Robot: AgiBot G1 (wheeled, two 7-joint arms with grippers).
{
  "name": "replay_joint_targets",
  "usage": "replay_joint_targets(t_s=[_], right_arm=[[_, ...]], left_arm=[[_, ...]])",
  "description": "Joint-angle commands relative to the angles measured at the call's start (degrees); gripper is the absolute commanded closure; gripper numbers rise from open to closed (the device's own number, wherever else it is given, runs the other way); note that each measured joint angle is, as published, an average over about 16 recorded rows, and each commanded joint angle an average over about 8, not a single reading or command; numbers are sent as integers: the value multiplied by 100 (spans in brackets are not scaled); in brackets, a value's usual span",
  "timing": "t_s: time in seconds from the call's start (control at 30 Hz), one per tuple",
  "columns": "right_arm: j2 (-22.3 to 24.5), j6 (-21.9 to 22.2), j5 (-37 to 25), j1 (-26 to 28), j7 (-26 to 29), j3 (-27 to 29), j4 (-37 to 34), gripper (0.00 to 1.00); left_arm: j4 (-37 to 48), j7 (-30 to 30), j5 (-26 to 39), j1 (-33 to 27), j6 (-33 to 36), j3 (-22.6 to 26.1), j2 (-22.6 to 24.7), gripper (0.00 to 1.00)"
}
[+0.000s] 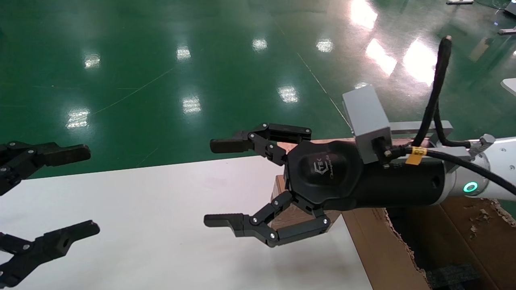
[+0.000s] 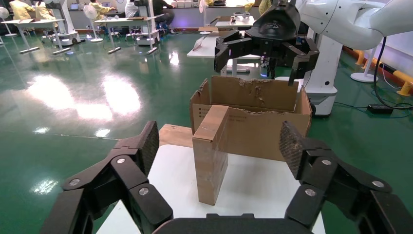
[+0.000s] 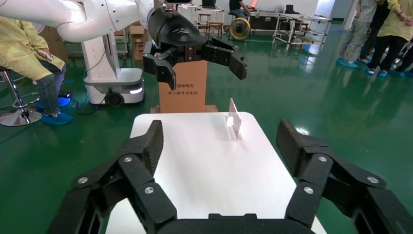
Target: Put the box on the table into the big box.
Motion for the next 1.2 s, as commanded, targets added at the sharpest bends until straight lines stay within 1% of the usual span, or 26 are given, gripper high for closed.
replay_joint_targets(t_s=[0.03, 0.07, 0.1, 0.3, 0.4, 0.53, 0.77, 0.93, 1.07, 1.2], right_arm=[[-1, 1, 3, 0, -2, 3, 1, 16], [-1, 1, 2, -1, -1, 2, 1, 4], [1, -2, -4, -1, 2, -2, -2, 0], [42, -169, -207, 173, 61, -125, -75, 0], [61, -348, -422, 438, 100, -284, -177, 0], [124, -522, -727, 891, 73, -638, -362, 0], [394, -520, -1377, 1666, -277, -1308, -1029, 0], [437, -535, -1802, 2212, -585, -1697, -1578, 0], [376, -567, -1914, 2581, -782, -2068, -1884, 0], [323, -594, -1910, 2823, -886, -2435, -2065, 0]], left_arm=[[0, 0, 0, 0, 0, 0, 0, 100], [0, 0, 0, 0, 0, 0, 0, 100], [0, 0, 0, 0, 0, 0, 0, 100], [0, 0, 0, 0, 0, 0, 0, 100], [0, 0, 0, 0, 0, 0, 0, 100], [0, 0, 0, 0, 0, 0, 0, 100], [0, 0, 0, 0, 0, 0, 0, 100], [0, 0, 0, 0, 0, 0, 0, 100], [0, 0, 0, 0, 0, 0, 0, 100], [1, 0, 0, 0, -1, 0, 0, 100]])
